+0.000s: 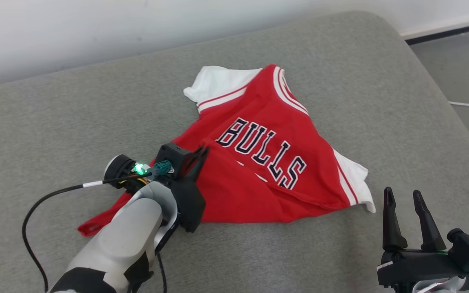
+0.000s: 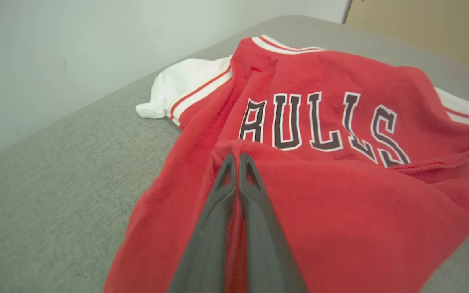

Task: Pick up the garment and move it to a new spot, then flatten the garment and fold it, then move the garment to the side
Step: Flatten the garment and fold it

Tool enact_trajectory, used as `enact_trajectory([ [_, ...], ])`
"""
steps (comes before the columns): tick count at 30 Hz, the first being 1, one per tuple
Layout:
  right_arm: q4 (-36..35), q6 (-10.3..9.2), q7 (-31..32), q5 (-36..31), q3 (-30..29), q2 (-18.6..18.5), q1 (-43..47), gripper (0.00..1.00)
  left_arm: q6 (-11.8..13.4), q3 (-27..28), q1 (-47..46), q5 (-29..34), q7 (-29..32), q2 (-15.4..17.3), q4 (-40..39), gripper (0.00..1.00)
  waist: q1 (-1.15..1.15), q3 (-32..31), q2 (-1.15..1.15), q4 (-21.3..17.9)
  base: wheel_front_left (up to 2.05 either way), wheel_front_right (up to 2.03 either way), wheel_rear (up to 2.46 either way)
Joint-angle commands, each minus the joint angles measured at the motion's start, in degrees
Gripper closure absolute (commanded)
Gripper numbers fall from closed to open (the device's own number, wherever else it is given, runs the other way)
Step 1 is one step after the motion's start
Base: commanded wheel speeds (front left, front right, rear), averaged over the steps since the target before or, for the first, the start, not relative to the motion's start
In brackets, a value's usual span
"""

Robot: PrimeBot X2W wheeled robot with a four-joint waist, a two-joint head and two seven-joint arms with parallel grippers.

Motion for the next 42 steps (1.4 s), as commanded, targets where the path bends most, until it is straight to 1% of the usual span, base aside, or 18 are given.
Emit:
enact_trajectory([
  [1,-0.02,-0.12,-0.04,-0.44,-0.21,-0.31,0.51,0.00,0.11,-0.10,-0.47,-0.22,-0.63,-0.28,-0.41,1.00,0.00,-1.44,0.00,2.08,0.00,0.00,0.00],
  [4,-0.09,-0.12,-0.03,-0.61,-0.44,-0.40,1.61,0.00,0.54,1.21,0.81,-0.47,-2.07,0.04,-2.53,1.00,0.00,-2.77,0.00,4.59,0.00,0.00,0.00],
  [7,-0.29,-0.12,-0.04,-0.71,-1.09,-0.56,2.57,0.00,2.09,3.02,3.80,-0.56,-2.56,0.88,-6.91,1.00,0.00,-4.08,0.00,7.71,0.00,0.00,0.00],
  [10,-0.64,-0.12,-0.04,-0.87,-1.90,-0.62,3.80,0.00,4.59,5.72,8.34,0.37,-2.61,2.91,-14.54,1.00,0.00,-5.12,0.00,11.00,0.00,0.00,0.00],
  [16,-0.69,-0.12,-0.04,-1.12,-1.96,-0.78,5.08,0.00,9.96,10.78,21.52,1.74,-2.61,7.76,-28.94,1.00,0.00,-6.47,0.00,16.17,0.00,0.00,0.00],
  [19,-0.57,-0.12,-0.03,-1.21,-2.05,-0.81,5.49,0.00,12.24,12.99,28.51,2.01,-2.62,9.16,-35.22,1.00,0.00,-6.70,0.00,17.84,0.00,0.00,0.00],
  [22,-0.29,-0.12,-0.03,-1.18,-2.10,-0.78,5.75,0.00,13.70,15.11,35.31,2.05,-2.62,9.28,-39.85,1.00,0.00,-6.74,0.00,18.96,0.00,0.00,0.00],
  [25,0.10,-0.12,-0.03,-1.16,-2.00,-0.82,5.96,0.00,14.21,17.02,41.13,1.80,-2.62,8.29,-41.91,1.00,0.00,-6.76,0.00,19.62,0.00,0.00,0.00],
  [27,0.22,-0.12,-0.03,-1.11,-2.14,-0.89,5.88,0.00,13.68,17.69,44.19,1.74,-2.62,7.21,-41.87,1.00,0.00,-6.79,0.00,19.99,0.00,0.00,0.00],
  [29,0.33,-0.12,-0.04,-1.11,-2.04,-0.95,5.84,0.00,13.52,17.92,45.35,1.94,-2.63,6.67,-41.61,1.00,0.00,-6.79,0.00,20.08,0.00,0.00,0.00],
  [31,0.53,-0.12,-0.03,-1.04,-2.02,-1.10,5.75,0.00,12.67,18.11,47.26,2.38,-2.62,5.64,-40.59,1.00,0.00,-6.81,0.00,20.25,0.00,0.00,0.00],
  [32,0.64,-0.12,-0.03,-1.01,-2.02,-1.13,5.64,0.00,12.41,18.20,47.71,2.85,-2.63,5.13,-40.10,0.66,0.00,-6.83,0.00,20.32,0.00,0.00,0.00],
  [33,0.68,-0.12,-0.04,-0.97,-1.99,-1.16,5.53,0.00,12.05,18.62,47.95,2.96,-2.63,4.56,-39.96,0.00,0.00,-6.87,0.00,20.39,0.00,0.00,0.00],
  [37,0.91,-0.12,-0.03,-1.02,-1.74,-1.20,5.36,0.00,10.97,20.77,48.39,5.36,-2.63,3.09,-40.31,0.00,0.00,-7.32,0.00,20.46,0.00,0.00,0.00],
  [42,1.18,-0.12,-0.04,-1.03,-1.31,-1.20,5.95,0.00,10.10,26.14,49.53,9.07,-2.62,1.81,-43.50,0.00,0.00,-8.49,0.00,20.16,0.00,0.00,0.00],
])
